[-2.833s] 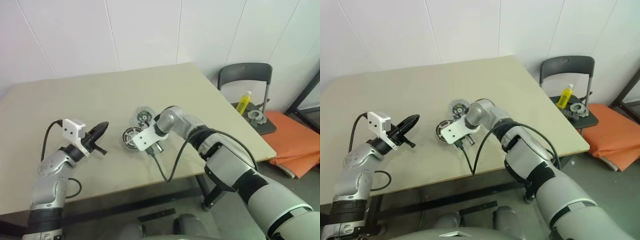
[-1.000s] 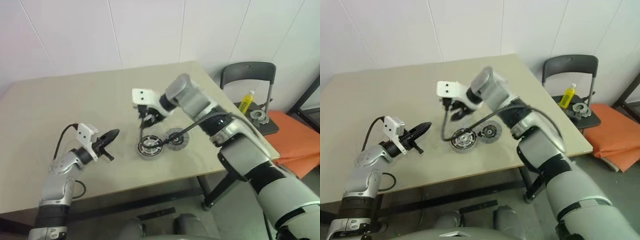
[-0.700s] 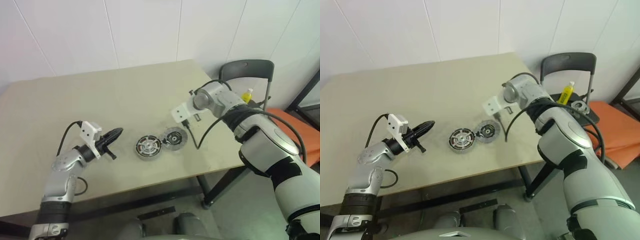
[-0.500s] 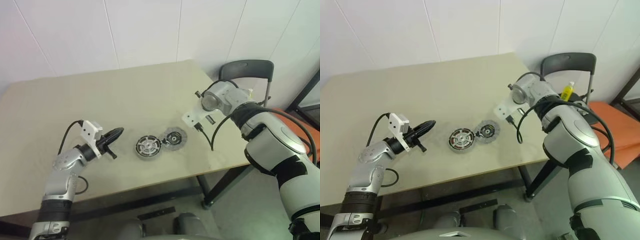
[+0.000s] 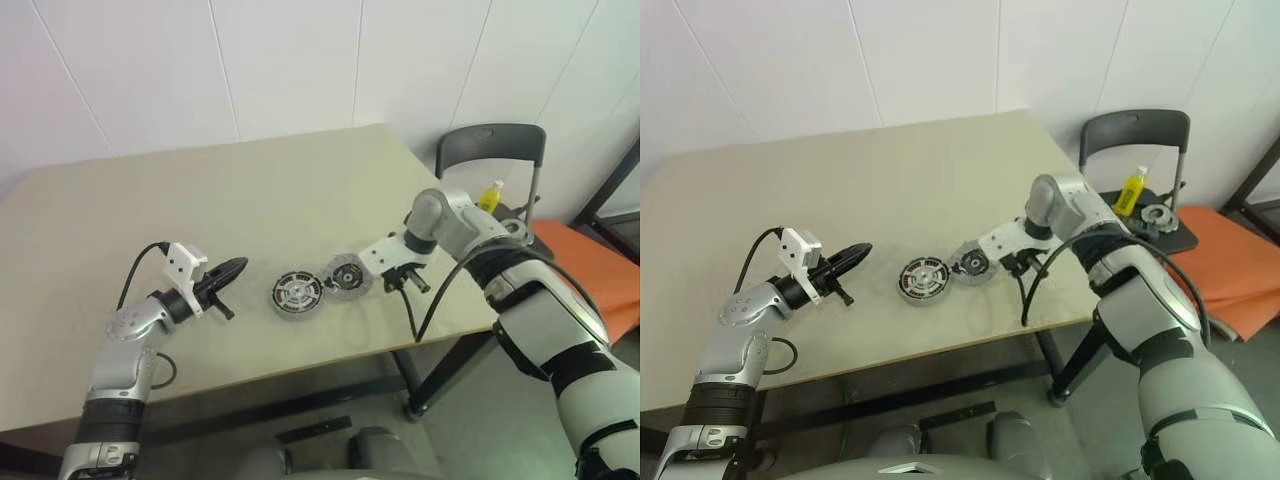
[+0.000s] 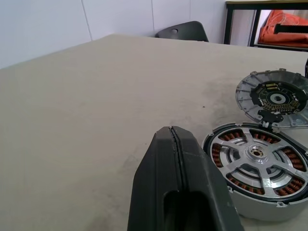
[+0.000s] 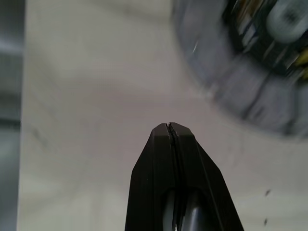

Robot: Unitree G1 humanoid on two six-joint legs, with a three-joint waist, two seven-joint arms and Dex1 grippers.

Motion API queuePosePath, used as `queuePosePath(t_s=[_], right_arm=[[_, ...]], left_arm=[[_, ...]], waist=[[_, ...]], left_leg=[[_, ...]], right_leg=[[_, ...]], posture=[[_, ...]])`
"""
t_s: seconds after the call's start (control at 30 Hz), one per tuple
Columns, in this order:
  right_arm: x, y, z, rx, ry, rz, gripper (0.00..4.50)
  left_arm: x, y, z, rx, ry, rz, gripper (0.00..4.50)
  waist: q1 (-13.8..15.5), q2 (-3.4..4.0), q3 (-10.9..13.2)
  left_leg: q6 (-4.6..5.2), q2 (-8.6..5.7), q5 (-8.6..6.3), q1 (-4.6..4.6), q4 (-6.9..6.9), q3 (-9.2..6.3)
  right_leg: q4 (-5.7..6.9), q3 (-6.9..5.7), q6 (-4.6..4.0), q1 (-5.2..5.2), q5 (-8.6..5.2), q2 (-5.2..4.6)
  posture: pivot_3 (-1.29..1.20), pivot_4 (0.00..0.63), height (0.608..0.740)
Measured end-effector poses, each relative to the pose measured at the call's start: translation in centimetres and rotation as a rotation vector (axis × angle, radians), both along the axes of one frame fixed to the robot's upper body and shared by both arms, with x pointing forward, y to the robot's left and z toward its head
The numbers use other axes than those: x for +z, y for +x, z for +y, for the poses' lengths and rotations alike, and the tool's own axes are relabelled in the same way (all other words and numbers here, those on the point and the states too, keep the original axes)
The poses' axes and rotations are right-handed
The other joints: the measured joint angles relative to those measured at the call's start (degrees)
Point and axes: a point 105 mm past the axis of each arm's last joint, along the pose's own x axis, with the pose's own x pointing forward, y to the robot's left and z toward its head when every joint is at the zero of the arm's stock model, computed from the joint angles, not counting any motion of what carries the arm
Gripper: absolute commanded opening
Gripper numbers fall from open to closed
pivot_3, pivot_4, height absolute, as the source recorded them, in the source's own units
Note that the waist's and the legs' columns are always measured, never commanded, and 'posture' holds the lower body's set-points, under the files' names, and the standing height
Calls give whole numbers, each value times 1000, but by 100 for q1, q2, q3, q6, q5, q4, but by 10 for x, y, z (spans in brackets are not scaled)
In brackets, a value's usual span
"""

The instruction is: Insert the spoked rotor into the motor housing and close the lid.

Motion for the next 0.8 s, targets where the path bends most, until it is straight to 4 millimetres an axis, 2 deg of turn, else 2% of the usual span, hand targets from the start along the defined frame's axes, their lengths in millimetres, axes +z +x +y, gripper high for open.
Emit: queuePosePath(t_s=[0.33, 0.6, 0.8], right_arm=[[2, -5, 25, -77, 150, -1, 19], [-12, -12, 30, -63, 179, -15, 19], [-8, -3, 52, -44, 290, -124, 19]], left_arm=[[0, 1, 0, 4, 7, -3, 0], [-2, 1, -7, -20, 14, 5, 0], [-1, 2, -11, -45, 15, 4, 0]], waist=[[1, -1, 0], [15, -1, 0], [-12, -1, 0]], left_leg=[[-1, -1, -1, -4, -3, 3], [-1, -3, -1, -7, -2, 4], [-1, 6, -1, 2, -4, 3]], right_leg=[[-5, -1, 1, -3, 0, -1], [-9, -2, 2, -1, 0, -5], [-3, -3, 0, -1, -1, 7]], posture=[[0, 0, 740], [0, 0, 740], [0, 0, 740]])
